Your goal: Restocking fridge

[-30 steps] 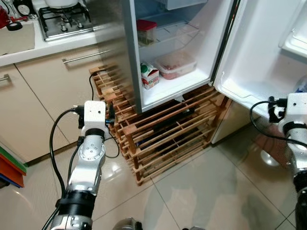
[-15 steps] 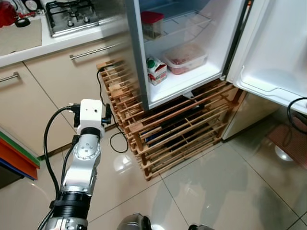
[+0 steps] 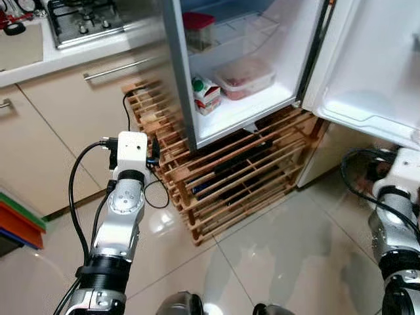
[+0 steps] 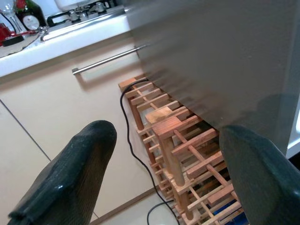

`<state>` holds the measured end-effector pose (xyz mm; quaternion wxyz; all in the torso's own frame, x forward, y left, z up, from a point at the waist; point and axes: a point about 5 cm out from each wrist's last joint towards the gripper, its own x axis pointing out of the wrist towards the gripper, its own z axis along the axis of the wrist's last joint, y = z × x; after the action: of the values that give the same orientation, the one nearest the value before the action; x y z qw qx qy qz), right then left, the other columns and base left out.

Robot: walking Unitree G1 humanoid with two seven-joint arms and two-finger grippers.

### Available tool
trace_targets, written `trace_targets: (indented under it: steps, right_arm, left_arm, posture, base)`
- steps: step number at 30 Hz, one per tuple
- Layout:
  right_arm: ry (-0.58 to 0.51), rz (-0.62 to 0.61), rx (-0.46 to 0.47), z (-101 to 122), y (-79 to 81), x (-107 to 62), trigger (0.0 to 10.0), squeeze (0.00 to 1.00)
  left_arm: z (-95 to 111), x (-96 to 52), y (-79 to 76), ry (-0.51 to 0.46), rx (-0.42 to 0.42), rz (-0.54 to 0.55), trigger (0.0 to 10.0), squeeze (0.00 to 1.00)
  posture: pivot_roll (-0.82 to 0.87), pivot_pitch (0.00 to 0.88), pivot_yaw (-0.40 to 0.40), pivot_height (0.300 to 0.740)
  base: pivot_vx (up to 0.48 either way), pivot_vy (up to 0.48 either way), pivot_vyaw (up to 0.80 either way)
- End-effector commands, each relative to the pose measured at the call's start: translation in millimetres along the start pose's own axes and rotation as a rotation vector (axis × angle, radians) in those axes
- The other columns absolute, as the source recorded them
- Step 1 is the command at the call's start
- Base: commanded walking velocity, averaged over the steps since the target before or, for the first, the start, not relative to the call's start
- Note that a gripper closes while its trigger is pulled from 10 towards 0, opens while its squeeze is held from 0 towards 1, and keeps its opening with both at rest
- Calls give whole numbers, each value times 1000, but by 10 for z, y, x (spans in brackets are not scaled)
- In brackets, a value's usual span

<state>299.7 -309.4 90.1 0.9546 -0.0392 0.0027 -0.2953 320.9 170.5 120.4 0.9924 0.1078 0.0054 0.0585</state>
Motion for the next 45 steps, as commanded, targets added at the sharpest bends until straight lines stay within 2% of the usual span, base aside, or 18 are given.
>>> trace_targets:
  steps: [1,3,4,5,6,7,8,9,12,16,23,38,41,45]
  right_arm:
    - [-25,57,4,4,132,-67,10000,0]
    - [-100,308,-20,71,611,-293,10000,0]
    - [-100,308,-20,71,611,-293,10000,0]
    - [-114,397,-14,100,782,-390,10000,0]
    - [-121,447,-10,118,876,-449,10000,0]
    - [-121,447,-10,118,876,-449,10000,0]
    - [-131,506,1,144,999,-528,10000,0]
    - [-131,506,1,144,999,-528,10000,0]
    - [-138,635,42,183,1273,-712,10000,0]
    - [-135,669,49,222,1340,-734,10000,0]
    - [-140,689,37,286,1342,-722,10000,0]
    - [-97,681,17,232,1362,-718,10000,0]
    - [-96,696,-17,213,1437,-765,10000,0]
    - [-101,705,3,222,1483,-818,10000,0]
  left_arm:
    - [0,12,5,-2,5,1,10000,0]
    - [7,20,-17,-5,4,-2,10000,0]
    - [7,20,-17,-5,4,-2,10000,0]
    - [15,26,-32,-9,4,-4,10000,0]
    - [20,30,-41,-12,4,-5,10000,0]
    - [20,30,-41,-12,4,-5,10000,0]
    - [28,36,-54,-15,5,-6,10000,0]
    - [28,36,-54,-15,5,-6,10000,0]
    - [39,32,-86,-27,12,-8,10000,0]
    - [4,7,-81,-20,3,-3,10000,0]
    - [-56,4,-45,8,-8,17,10000,0]
    - [-68,35,-56,12,-16,43,10000,0]
    - [-98,43,-115,34,38,17,10000,0]
    - [-45,30,-156,-1,35,-12,10000,0]
  posture:
    - [92,63,65,740]
    - [91,54,58,740]
    - [91,54,58,740]
    - [92,53,56,740]
    - [94,53,54,740]
    - [94,53,54,740]
    - [96,49,52,740]
    - [96,49,52,740]
    - [107,44,33,740]
    - [113,43,26,740]
    - [119,28,15,740]
    - [123,10,12,740]
    - [126,8,3,740]
    - [130,8,-4,740]
  base:
    - [0,0,0]
    - [0,0,366]
    - [0,0,731]
    - [0,0,719]
    - [0,0,719]
    - [0,0,719]
    - [0,0,681]
    - [0,0,681]
    - [0,0,665]
    - [0,0,641]
    - [0,480,621]
    - [0,468,592]
    - [0,0,179]
    - [0,0,0]
